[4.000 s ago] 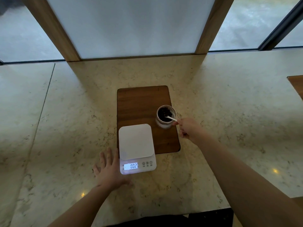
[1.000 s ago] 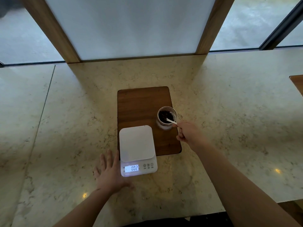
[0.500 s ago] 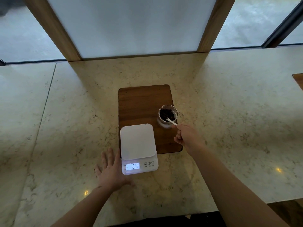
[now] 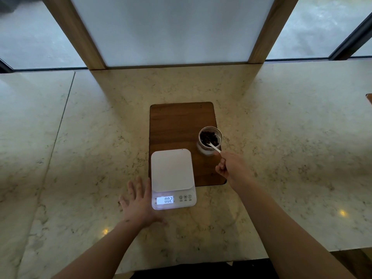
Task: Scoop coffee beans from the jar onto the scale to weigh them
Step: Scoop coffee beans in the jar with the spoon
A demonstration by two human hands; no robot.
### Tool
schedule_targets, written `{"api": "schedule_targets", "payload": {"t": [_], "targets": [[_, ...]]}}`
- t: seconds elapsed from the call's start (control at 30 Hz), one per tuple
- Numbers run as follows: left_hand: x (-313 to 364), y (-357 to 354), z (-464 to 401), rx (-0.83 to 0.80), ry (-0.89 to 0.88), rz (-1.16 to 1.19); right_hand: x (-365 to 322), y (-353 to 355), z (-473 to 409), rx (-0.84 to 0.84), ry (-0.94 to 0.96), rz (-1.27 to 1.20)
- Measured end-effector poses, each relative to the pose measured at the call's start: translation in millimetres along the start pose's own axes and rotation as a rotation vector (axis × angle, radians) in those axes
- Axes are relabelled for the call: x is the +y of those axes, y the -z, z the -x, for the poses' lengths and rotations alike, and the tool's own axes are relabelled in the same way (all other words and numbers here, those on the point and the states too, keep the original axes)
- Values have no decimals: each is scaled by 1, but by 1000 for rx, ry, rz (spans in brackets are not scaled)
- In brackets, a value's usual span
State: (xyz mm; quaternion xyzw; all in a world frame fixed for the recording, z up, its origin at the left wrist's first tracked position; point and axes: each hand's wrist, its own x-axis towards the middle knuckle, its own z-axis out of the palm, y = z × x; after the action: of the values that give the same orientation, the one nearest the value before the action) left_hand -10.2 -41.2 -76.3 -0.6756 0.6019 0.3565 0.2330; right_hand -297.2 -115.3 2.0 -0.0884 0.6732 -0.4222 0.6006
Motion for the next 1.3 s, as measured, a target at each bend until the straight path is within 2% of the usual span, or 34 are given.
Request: {"api": "schedule_targets", "payload": {"t": [1.3], "targets": [[-3, -6, -4, 39, -3, 27, 0, 4, 1, -27, 74, 62]]}}
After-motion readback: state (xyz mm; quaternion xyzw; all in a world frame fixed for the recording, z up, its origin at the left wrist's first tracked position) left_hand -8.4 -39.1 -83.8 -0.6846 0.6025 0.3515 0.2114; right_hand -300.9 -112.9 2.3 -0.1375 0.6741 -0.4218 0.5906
